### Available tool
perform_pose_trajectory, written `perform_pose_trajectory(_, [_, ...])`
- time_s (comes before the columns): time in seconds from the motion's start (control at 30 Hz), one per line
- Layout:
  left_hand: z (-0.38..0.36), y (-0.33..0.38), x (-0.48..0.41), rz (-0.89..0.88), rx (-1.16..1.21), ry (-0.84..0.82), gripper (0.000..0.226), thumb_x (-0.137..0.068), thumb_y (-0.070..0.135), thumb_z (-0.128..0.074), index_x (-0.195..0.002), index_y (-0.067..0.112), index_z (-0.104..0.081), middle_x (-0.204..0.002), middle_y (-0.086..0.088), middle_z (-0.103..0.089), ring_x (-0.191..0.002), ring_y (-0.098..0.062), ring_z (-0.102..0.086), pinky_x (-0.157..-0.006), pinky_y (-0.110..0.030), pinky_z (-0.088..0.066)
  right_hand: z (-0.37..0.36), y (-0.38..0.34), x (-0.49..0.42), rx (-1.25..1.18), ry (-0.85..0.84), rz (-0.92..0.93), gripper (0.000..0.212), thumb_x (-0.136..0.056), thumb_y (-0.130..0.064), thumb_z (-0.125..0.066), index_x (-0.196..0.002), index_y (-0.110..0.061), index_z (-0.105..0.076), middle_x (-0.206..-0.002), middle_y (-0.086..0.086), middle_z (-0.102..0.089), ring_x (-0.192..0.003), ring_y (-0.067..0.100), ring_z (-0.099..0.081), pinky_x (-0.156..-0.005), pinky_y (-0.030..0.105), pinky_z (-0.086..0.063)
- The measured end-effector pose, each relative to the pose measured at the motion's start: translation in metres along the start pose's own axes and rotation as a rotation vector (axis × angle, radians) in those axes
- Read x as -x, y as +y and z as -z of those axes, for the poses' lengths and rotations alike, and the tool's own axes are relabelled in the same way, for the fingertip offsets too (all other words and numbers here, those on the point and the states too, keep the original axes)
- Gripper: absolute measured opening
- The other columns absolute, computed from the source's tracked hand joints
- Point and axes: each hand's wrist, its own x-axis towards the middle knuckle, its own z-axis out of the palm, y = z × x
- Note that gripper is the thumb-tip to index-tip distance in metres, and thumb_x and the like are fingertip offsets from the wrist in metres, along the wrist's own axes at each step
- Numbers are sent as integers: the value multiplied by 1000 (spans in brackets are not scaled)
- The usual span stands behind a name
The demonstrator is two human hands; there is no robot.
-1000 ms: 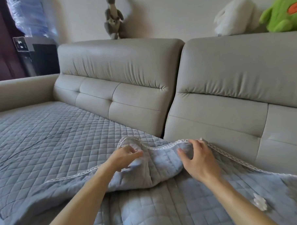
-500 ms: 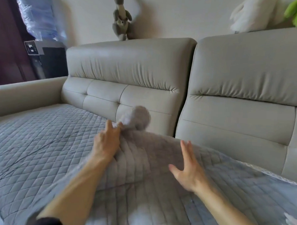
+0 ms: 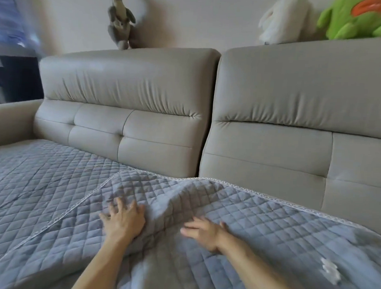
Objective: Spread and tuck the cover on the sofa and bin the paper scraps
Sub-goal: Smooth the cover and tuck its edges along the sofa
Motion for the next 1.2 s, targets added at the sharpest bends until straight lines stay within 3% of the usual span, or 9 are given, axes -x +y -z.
perform_pose_trajectory(0.1, [14, 14, 11, -163, 24, 131, 55, -99, 53, -18, -150, 36, -29, -163, -1, -14, -149, -25, -8, -118, -54, -9, 13, 4, 17, -308, 115, 37, 58, -73, -70, -54, -121, -40, -65, -128, -15, -63, -121, 7, -54, -109, 34, -39])
perform_pose_trajectory(0.3, [-12, 145, 89, -633, 73, 28, 61, -97, 56, -33, -153, 37, -20, -162, 5, -15, -150, -18, -7, -119, -50, -10, 64, 78, 111, -235, 529, -3, 32, -89, -43, -62, -118, -30, -66, -117, -15, -67, -111, -2, -59, -97, 15, -40])
perform_pose_trajectory(0.43, [-38, 263, 172, -939, 99, -130, 58, -99, 51, -34, -153, 36, -21, -163, 6, -11, -150, -16, -3, -120, -51, -4, 96, 178, 190, -160, 823, -219, 20, -93, -28, -59, -111, -23, -68, -111, -8, -72, -107, 8, -64, -97, 26, -45])
perform_pose_trajectory(0.57, [-68, 346, 230, -1110, 58, -235, 57, -100, 51, -27, -154, 32, -22, -163, 8, -11, -150, -14, -3, -119, -50, -2, 104, 260, 243, -13, 694, -488, 39, -101, -34, -38, -137, -23, -52, -142, -1, -54, -132, 18, -47, -108, 34, -37])
perform_pose_trajectory(0.67, [-87, 375, 251, -1152, 2, -290, 59, -99, 53, -23, -155, 34, -15, -164, 9, -3, -150, -13, 0, -120, -52, 1, 104, 292, 250, 55, 546, -516, 49, -105, -37, -24, -150, -18, -31, -160, 0, -25, -147, 16, -21, -117, 41, -22])
perform_pose_trajectory(0.77, [-96, 395, 247, -1138, -21, -242, 60, -97, 59, -18, -153, 44, -5, -162, 16, 7, -149, -9, 8, -120, -50, 4, 116, 308, 241, 230, 522, -565, 58, -102, -41, -20, -156, -24, -13, -164, -10, -3, -150, 8, -4, -119, 45, -12])
perform_pose_trajectory(0.87, [-89, 429, 241, -1110, 1, -196, 63, -94, 58, -20, -153, 45, -3, -162, 19, 2, -149, -9, 3, -121, -48, 4, 147, 325, 231, 298, 552, -589, 61, -98, -43, -20, -156, -26, -15, -163, -14, -7, -150, 7, -4, -120, 46, -8])
perform_pose_trajectory(1.03, [-107, 446, 239, -1030, -114, -282, 66, -91, 56, -19, -154, 42, -7, -162, 19, -2, -149, -9, -2, -120, -49, 2, 136, 345, 218, 289, 442, -620, 62, -97, -42, -18, -156, -25, -17, -163, -13, -10, -150, 9, -5, -120, 49, -6])
perform_pose_trajectory(1.2, [-101, 452, 243, -975, -136, -270, 64, -91, 54, -19, -153, 39, -19, -161, 13, -16, -148, -15, -16, -119, -51, -9, 151, 347, 210, 308, 379, -579, 67, -93, -46, -14, -154, -20, -24, -162, -9, -19, -148, 13, -15, -117, 52, -14])
